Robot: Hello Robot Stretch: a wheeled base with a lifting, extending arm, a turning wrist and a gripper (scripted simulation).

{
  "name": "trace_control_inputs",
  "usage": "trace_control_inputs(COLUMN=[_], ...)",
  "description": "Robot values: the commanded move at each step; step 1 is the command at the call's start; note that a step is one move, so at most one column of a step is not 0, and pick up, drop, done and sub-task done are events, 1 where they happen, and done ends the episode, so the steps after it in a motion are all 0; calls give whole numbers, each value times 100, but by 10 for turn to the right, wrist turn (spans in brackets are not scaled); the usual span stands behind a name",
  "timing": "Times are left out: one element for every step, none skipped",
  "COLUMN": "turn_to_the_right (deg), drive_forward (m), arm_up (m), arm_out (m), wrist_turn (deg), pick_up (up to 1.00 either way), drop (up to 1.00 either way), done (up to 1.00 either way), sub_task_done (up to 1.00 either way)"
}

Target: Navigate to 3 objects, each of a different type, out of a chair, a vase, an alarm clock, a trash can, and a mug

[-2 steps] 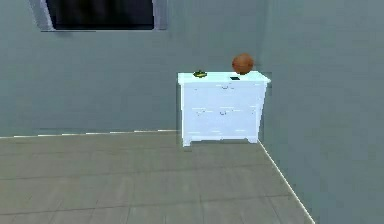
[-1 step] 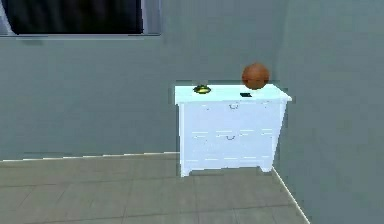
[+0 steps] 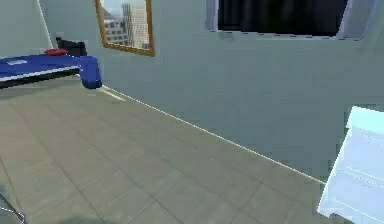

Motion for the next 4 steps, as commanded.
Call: trace_control_inputs(turn_to_the_right=[-360, 0, -270, 0], drive_forward=[0, 40, 0, 0], arm_up=[0, 0, 0, 0], arm_out=[0, 0, 0, 0], wrist_turn=[0, 0, 0, 0], pick_up=[0, 0, 0, 0], drop=[0, 0, 0, 0], done=[0, 0, 0, 0], sub_task_done=[0, 0, 0, 100])
